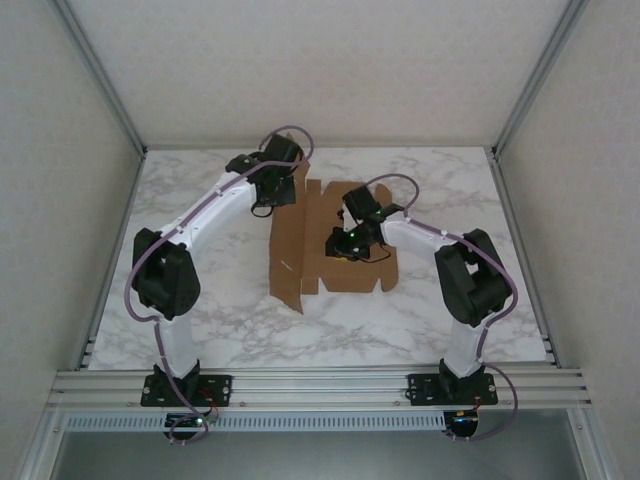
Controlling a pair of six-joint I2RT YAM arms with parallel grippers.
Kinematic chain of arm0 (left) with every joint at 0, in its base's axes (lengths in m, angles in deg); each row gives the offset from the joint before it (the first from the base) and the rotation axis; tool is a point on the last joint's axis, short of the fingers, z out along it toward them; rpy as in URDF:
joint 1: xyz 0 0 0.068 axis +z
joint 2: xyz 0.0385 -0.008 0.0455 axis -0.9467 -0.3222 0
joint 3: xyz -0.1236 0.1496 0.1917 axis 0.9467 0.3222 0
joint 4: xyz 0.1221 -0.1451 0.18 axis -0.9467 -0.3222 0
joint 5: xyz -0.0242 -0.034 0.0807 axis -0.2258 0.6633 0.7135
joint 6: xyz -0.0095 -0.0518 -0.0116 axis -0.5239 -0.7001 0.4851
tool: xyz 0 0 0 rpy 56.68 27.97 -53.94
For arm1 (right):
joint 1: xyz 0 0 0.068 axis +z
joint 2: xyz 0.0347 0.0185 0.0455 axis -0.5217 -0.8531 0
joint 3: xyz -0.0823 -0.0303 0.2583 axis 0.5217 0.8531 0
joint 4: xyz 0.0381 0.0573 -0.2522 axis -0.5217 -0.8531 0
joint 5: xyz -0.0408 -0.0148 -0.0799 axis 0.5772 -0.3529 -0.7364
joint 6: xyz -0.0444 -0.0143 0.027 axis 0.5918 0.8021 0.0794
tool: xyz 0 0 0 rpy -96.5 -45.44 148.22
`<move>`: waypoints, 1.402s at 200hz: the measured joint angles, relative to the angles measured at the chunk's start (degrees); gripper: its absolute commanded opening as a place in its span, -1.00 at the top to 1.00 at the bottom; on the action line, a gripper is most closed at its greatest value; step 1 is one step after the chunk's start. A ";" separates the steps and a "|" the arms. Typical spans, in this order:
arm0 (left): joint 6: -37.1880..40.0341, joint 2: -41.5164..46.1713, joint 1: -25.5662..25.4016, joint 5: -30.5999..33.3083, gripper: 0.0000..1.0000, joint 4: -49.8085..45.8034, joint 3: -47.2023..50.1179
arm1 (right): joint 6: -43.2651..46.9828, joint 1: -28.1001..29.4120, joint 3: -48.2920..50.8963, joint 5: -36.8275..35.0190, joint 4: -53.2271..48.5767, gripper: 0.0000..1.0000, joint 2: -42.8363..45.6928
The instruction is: Fold the paper box
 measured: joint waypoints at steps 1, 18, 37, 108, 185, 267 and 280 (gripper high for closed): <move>0.04 0.00 -0.04 0.26 0.89 -0.04 0.09 | 0.07 -0.02 -0.04 -0.13 -0.11 0.48 0.00; 1.11 -0.52 -1.18 5.75 0.90 -0.42 1.95 | 0.28 -0.46 -1.14 -4.52 -2.64 0.48 0.13; 2.05 -2.43 -2.60 10.73 0.91 -0.48 3.02 | 0.13 -1.33 -1.64 -9.53 -5.07 0.56 0.55; 4.50 -14.56 -8.13 26.53 0.97 -1.51 1.86 | -3.04 -9.64 2.69 -19.85 -6.69 0.62 5.55; 9.73 -16.37 -8.22 34.71 1.00 0.50 -6.25 | -3.54 -12.85 8.26 -18.97 -4.74 0.63 4.11; 22.71 -16.37 -9.73 43.47 0.95 9.77 -7.91 | -12.55 -4.04 11.76 -8.74 5.79 0.63 1.79; 25.09 -16.37 -9.90 44.44 0.95 11.91 -7.74 | -15.72 -2.78 13.11 -5.27 10.56 0.62 1.57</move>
